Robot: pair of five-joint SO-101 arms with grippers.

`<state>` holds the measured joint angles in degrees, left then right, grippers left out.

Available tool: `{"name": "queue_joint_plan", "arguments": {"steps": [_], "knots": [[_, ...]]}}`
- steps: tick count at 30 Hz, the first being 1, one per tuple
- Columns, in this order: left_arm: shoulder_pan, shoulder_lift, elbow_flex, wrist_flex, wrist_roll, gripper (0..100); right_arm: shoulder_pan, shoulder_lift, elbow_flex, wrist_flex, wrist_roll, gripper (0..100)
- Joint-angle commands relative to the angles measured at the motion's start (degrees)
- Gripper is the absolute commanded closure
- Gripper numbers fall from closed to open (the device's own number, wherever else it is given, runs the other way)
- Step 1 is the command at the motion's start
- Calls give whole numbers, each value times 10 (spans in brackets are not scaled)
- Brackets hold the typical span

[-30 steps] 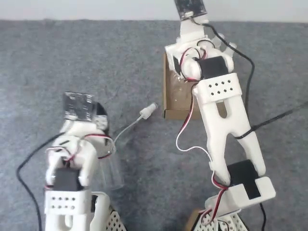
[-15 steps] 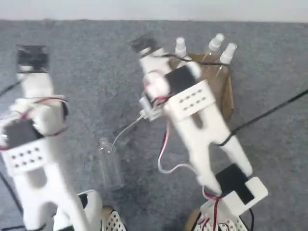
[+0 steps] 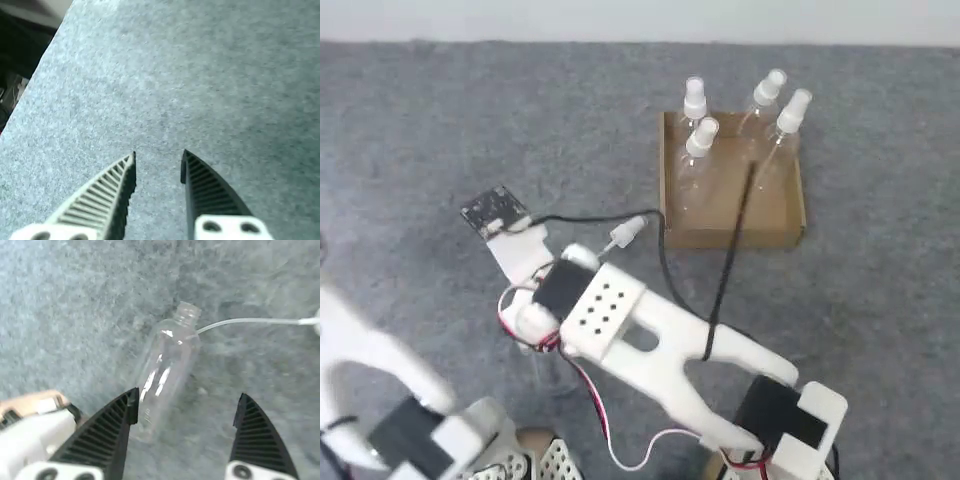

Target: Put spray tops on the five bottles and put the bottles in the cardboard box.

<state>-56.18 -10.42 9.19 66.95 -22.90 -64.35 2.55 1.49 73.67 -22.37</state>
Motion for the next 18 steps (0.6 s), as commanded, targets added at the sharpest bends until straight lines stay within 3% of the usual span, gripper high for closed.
{"name": "queue_joint_plan", "arguments": {"steps": [1, 7, 18], "knots": [[-8, 33, -64, -13, -5, 863, -40, -40, 24, -68, -96, 739], [-24, 76, -110, -11, -4, 863, -49, -36, 91, -135, -149, 738], [-20, 76, -116, -10, -3, 863, -44, -33, 213, -296, -146, 742]]}}
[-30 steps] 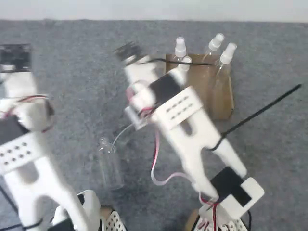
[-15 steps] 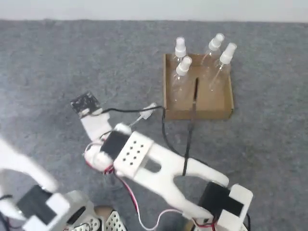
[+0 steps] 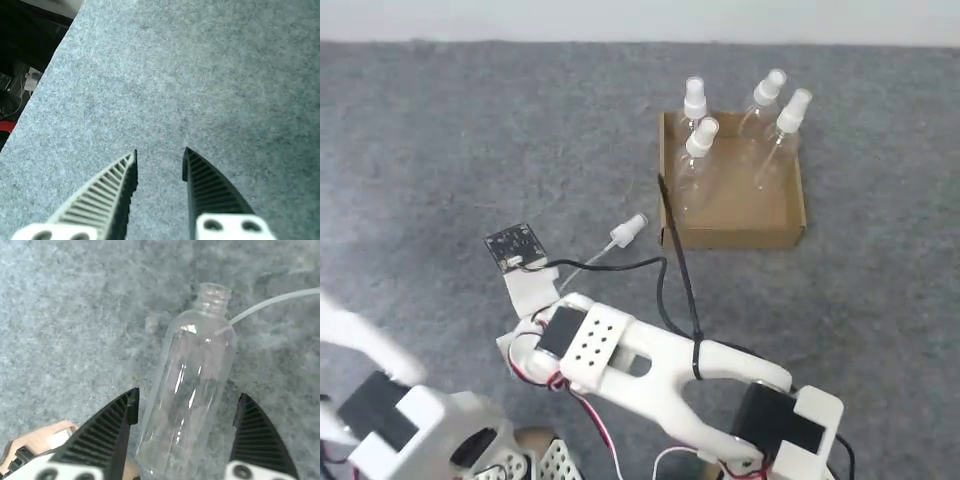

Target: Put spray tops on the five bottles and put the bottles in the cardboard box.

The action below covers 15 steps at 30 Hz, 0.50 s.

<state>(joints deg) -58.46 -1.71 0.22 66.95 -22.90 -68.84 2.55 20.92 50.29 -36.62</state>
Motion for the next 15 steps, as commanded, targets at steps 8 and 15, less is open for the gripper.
{"name": "queue_joint_plan", "arguments": {"steps": [8, 15], "knots": [[2, -11, -27, -10, -3, 863, 1, -33, 63, -131, -3, 743], [-2, -11, -28, -10, -3, 863, 12, -33, 63, -130, -2, 974]]}}
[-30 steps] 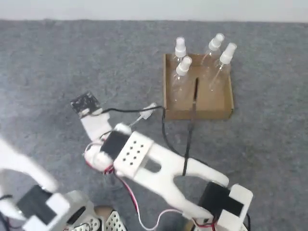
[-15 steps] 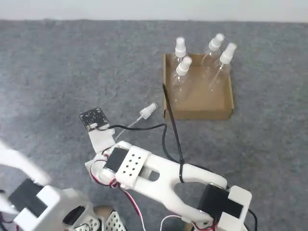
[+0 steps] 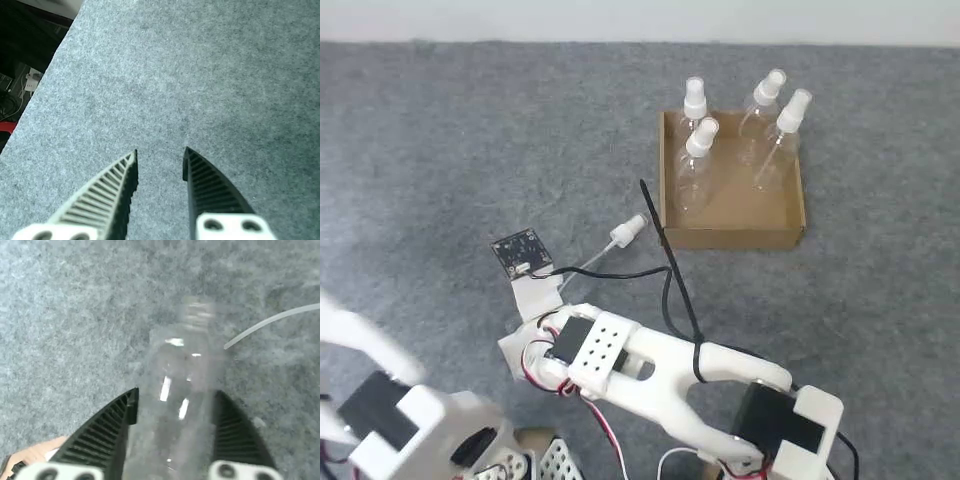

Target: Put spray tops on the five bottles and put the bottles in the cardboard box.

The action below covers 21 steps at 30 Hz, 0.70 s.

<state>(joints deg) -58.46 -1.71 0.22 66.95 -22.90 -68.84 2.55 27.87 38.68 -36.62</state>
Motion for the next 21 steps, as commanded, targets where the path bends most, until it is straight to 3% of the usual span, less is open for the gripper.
{"name": "queue_joint_plan", "arguments": {"steps": [1, 9, 21], "knots": [[-3, -11, -28, -10, -3, 863, 18, -33, -6, -10, -2, 987], [3, -9, -26, -6, -3, 863, 67, -62, -49, 84, 15, 979], [98, -11, -29, 97, -6, 863, 223, -282, -172, 364, 315, 983]]}}
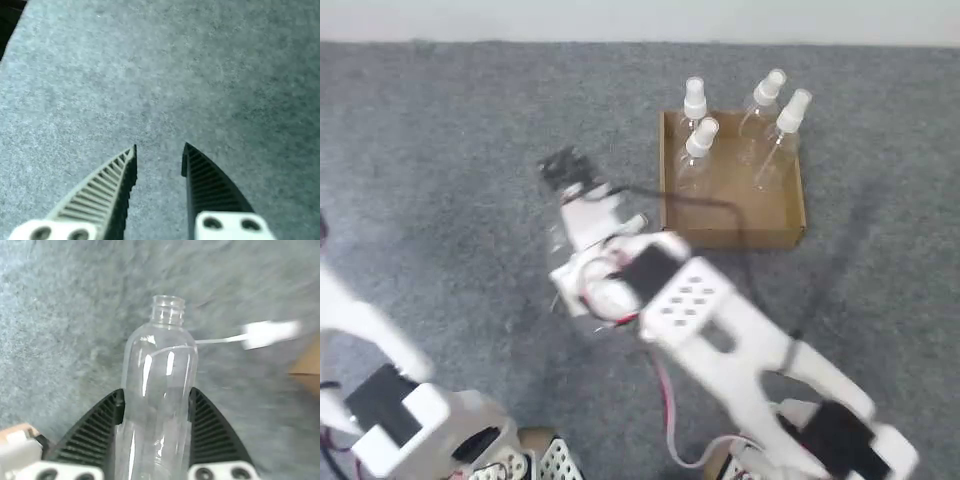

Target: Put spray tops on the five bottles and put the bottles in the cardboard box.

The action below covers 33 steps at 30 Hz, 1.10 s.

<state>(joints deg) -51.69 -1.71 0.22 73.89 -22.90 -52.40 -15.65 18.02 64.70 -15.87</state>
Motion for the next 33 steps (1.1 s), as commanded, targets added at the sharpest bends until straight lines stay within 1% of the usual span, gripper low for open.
{"name": "queue_joint_plan", "arguments": {"steps": [1, 5, 8, 10, 13, 16, 18, 20, 23, 25, 27, 29, 33], "knots": [[43, -12, -29, 38, -6, 863, 77, -116, -85, 129, 132, 983], [91, -28, -26, 62, -5, 863, 167, -167, -142, 239, 192, 992], [129, -69, -25, 93, -3, 863, 241, -182, -197, 314, 264, 992], [163, -102, -23, 121, -3, 863, 307, -185, -223, 352, 305, 992], [237, -146, 10, 146, -3, 863, 418, -189, -232, 371, 376, 992], [336, -171, 76, 144, 5, 863, 538, -184, -215, 366, 448, 992], [399, -174, 113, 119, 40, 862, 615, -183, -180, 343, 495, 992], [452, -168, 142, 72, 73, 862, 690, -183, -126, 296, 532, 992], [515, -144, 167, 12, 98, 862, 787, -183, -13, 167, 568, 992], [546, -116, 172, -12, 107, 862, 836, -183, 69, 72, 585, 992], [566, -83, 170, -34, 117, 861, 871, -183, 138, 4, 602, 992], [579, -49, 170, -62, 127, 856, 895, -183, 188, -43, 621, 992], [600, 0, 171, -88, 127, 795, 916, -182, 244, -108, 629, 992]]}}
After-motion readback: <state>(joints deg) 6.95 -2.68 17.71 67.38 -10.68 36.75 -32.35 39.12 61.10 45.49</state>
